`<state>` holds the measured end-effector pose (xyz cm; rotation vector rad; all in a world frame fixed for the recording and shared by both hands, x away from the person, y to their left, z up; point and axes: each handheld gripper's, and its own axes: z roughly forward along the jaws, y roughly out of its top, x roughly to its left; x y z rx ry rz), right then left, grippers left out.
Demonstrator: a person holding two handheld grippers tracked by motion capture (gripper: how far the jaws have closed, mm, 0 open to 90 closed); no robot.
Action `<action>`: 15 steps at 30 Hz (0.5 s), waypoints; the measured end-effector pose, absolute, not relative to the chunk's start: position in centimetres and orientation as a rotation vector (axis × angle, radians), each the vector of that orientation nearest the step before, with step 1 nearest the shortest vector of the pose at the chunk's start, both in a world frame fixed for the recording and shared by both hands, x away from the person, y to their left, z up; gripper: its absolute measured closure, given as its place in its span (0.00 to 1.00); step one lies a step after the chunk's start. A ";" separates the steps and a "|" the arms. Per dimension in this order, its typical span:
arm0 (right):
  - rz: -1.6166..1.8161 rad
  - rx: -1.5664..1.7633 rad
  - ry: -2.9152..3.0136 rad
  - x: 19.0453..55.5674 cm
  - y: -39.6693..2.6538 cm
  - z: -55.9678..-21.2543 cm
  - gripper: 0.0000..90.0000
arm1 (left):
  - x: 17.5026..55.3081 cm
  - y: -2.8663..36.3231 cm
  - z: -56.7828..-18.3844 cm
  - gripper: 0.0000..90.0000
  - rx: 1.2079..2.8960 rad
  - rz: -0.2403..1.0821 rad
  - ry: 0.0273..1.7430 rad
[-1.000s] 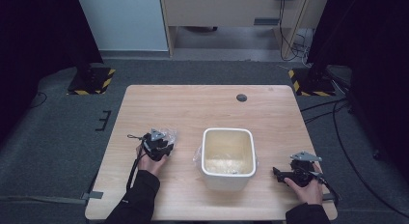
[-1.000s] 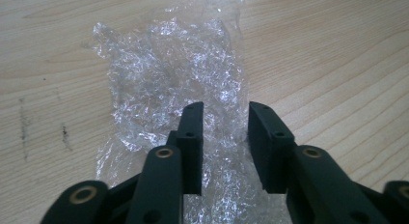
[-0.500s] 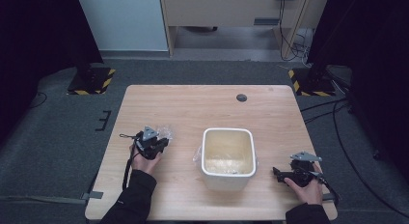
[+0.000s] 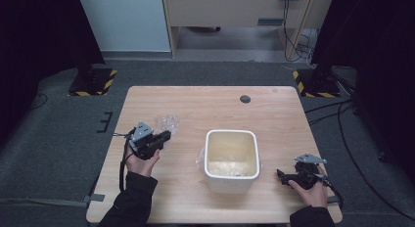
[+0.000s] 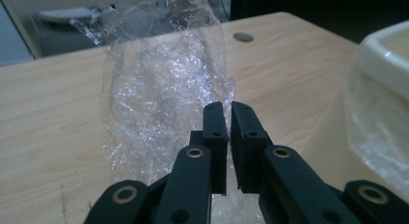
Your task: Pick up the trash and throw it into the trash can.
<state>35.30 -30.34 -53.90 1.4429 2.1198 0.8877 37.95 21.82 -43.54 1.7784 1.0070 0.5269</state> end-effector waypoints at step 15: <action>0.887 1.443 2.122 35.3 -30.3 -53.9 0.01 | 35.5 20.7 -39.6 0.94 1.694 0.551 0.863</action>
